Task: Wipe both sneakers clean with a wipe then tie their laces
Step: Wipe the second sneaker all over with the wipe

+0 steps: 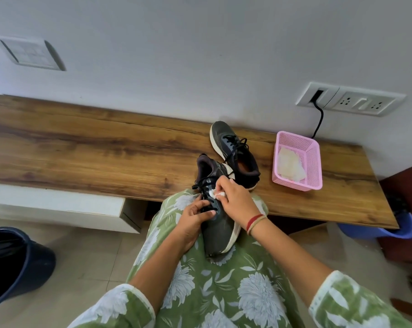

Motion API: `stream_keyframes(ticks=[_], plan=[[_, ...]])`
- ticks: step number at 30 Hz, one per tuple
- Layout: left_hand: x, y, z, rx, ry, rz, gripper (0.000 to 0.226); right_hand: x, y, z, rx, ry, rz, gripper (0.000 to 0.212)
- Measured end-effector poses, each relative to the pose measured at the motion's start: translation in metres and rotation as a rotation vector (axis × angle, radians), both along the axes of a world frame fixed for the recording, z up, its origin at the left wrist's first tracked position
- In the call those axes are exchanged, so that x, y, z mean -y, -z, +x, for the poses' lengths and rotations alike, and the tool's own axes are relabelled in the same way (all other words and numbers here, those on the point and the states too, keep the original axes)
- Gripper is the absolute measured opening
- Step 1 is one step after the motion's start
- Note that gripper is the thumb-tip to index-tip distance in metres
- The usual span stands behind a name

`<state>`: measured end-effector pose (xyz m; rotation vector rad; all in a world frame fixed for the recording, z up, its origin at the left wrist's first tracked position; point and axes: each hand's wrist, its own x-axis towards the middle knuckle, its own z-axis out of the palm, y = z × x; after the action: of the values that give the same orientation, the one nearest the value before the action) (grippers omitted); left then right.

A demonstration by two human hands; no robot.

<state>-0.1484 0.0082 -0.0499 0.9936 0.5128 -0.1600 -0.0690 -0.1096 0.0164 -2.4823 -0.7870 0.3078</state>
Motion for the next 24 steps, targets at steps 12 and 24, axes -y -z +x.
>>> stream_keyframes(ticks=[12, 24], plan=[[0.003, -0.028, -0.002, 0.039, -0.087, -0.128, 0.029, -0.001, -0.013, 0.01, 0.029, 0.125, 0.097, 0.017], [0.003, -0.028, -0.001, 0.03, -0.144, -0.147, 0.016, 0.028, -0.021, -0.029, -0.082, -0.055, -0.13, 0.019]])
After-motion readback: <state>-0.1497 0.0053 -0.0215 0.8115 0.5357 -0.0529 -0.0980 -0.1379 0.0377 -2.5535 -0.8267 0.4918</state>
